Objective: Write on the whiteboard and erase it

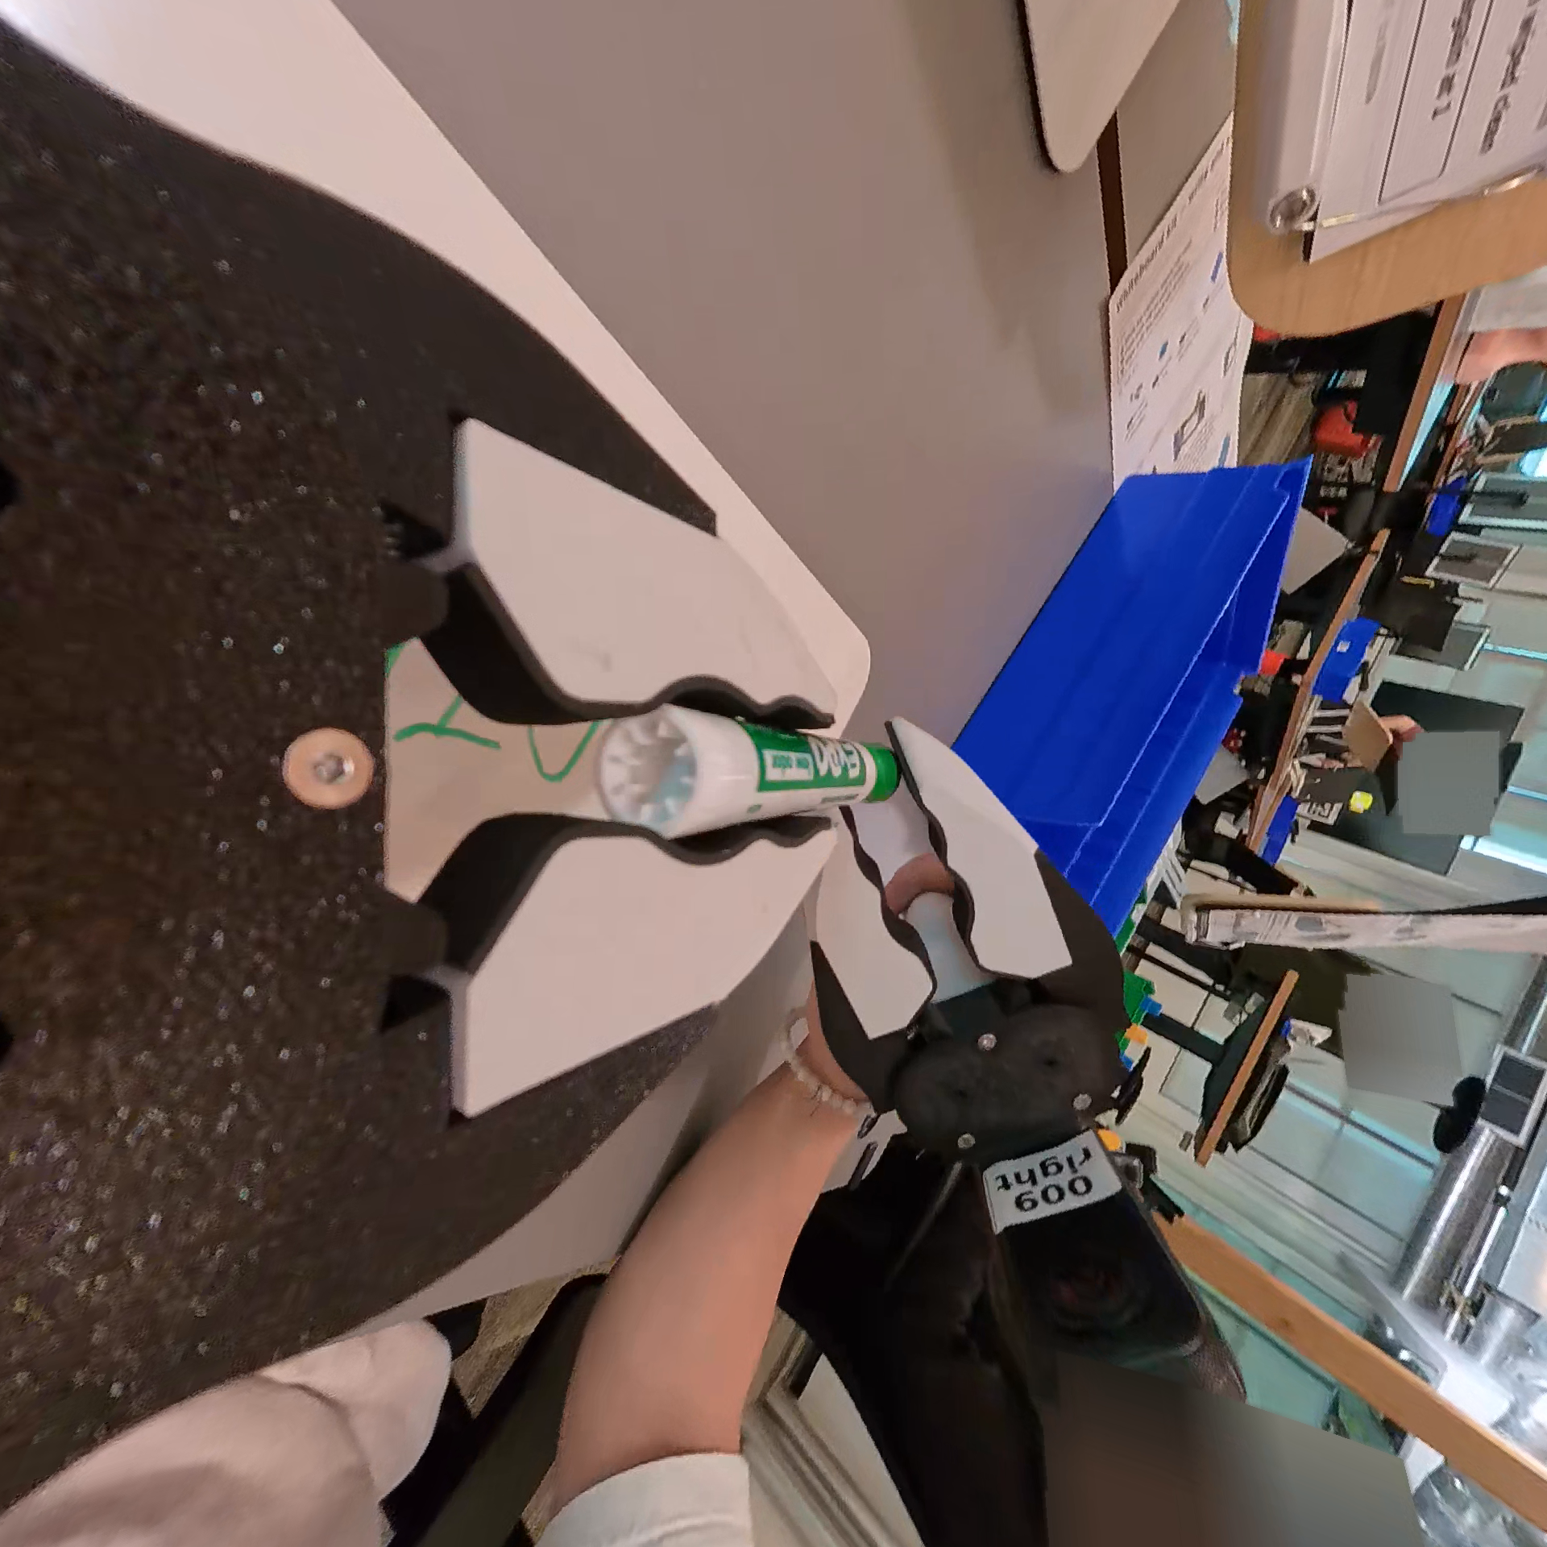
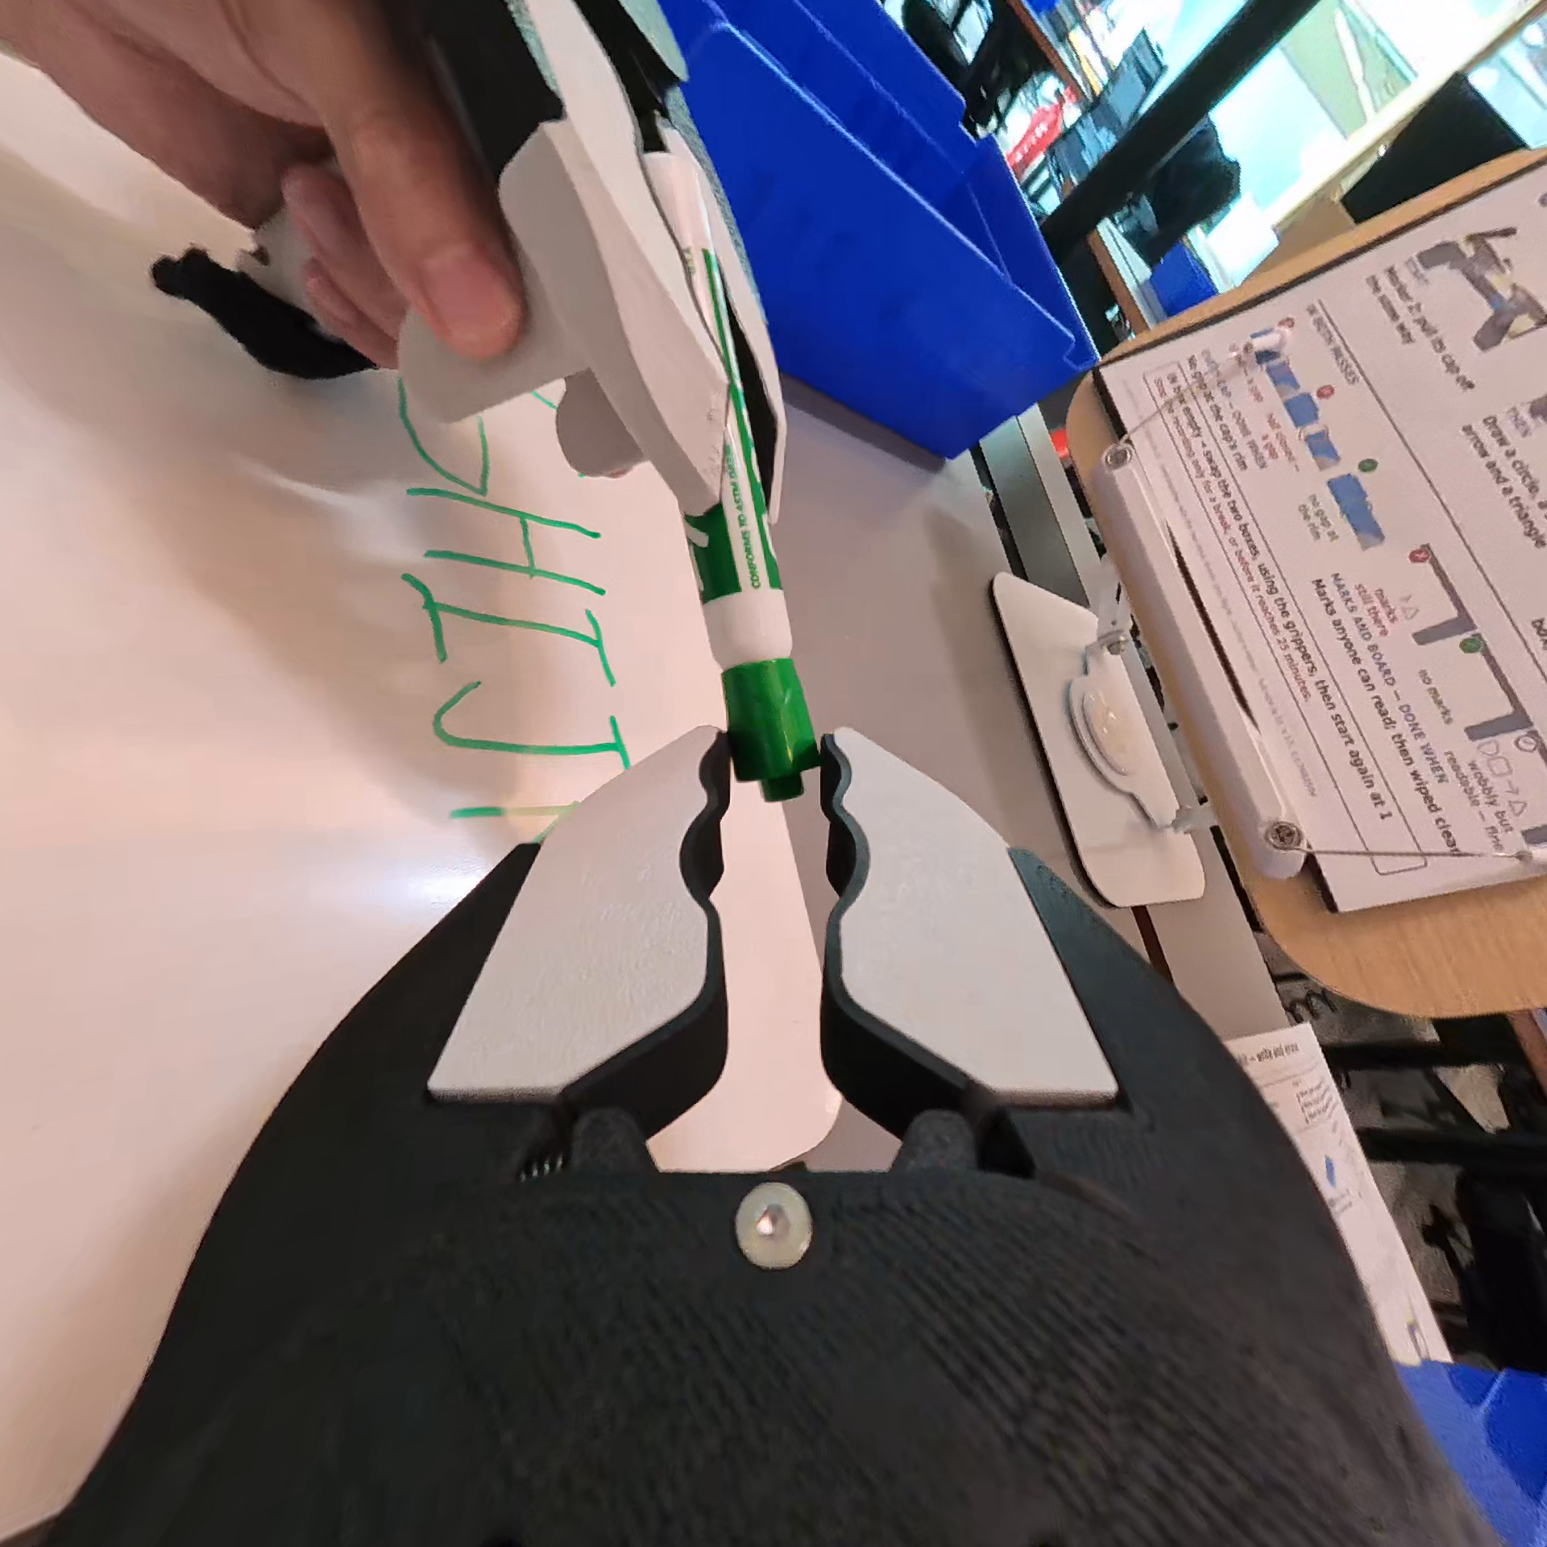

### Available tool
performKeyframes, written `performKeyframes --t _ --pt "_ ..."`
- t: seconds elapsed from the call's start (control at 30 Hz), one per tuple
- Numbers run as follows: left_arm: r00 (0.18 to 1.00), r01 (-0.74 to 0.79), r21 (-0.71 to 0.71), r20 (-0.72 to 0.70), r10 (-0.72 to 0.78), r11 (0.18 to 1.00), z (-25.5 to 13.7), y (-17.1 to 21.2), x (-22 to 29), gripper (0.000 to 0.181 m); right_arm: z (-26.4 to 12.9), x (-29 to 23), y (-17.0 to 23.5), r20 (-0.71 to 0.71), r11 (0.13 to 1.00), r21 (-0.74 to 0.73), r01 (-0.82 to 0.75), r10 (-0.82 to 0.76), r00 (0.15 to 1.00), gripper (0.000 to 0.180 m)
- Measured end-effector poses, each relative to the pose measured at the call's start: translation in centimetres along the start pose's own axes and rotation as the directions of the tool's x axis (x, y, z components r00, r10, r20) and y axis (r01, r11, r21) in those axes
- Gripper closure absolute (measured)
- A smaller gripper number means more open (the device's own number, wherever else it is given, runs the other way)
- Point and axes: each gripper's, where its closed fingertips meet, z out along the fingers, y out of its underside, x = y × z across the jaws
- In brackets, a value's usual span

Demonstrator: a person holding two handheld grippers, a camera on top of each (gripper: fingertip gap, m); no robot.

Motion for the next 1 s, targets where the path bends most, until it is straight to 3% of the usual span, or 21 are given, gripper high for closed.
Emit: performKeyframes --t 0.1,0.23,0.37,0.5,0.67,0.77,0.87,1.0 --pt "0.998 0.04 -0.005 -0.044 -0.04 0.999 0.0 0.2 0.3 0.161 -0.4 -0.4 -0.2 0.063 0.996 -0.023 -0.084 0.085 0.994 0.16" --pt "0.984 0.128 0.146 -0.144 -0.107 0.981 -0.8 -1.9 0.9 0.16 -0.6 -0.9 -1.2 0.131 0.98 -0.011 -0.199 0.199 0.971 0.16" --pt "0.991 0.094 0.23 -0.11 -0.07 0.969 -1.6 -3.2 0.6 0.129 -2.4 1.7 0.1 0.013 0.948 -0.076 -0.308 0.31 0.951 0.16" --pt "0.996 0.071 0.295 -0.075 -0.051 0.953 -2.4 -4.0 0.4 0.129 -8.9 7.0 2.9 -0.258 0.871 -0.057 -0.487 0.459 0.85 0.16" --pt "0.995 0.065 0.244 -0.087 -0.044 0.968 -1.7 -3.4 1.2 0.131 -19.9 13.9 10.5 -0.598 0.662 0.011 -0.749 0.605 0.526 0.16" --pt "0.994 0.047 0.206 -0.102 -0.026 0.977 -1.0 -2.9 1.7 0.132 -22.0 15.4 16.0 -0.664 0.49 -0.001 -0.872 0.651 0.367 0.16" --pt "0.994 0.03 0.182 -0.107 -0.011 0.983 -0.7 -2.6 2.0 0.133 -21.1 16.2 20.2 -0.709 0.372 -0.081 -0.925 0.631 0.316 0.16" --pt "0.994 0.046 0.191 -0.107 -0.026 0.981 -0.8 -2.5 1.7 0.136 -18.2 16.7 24.2 -0.725 0.256 -0.191 -0.948 0.615 0.311 0.159"
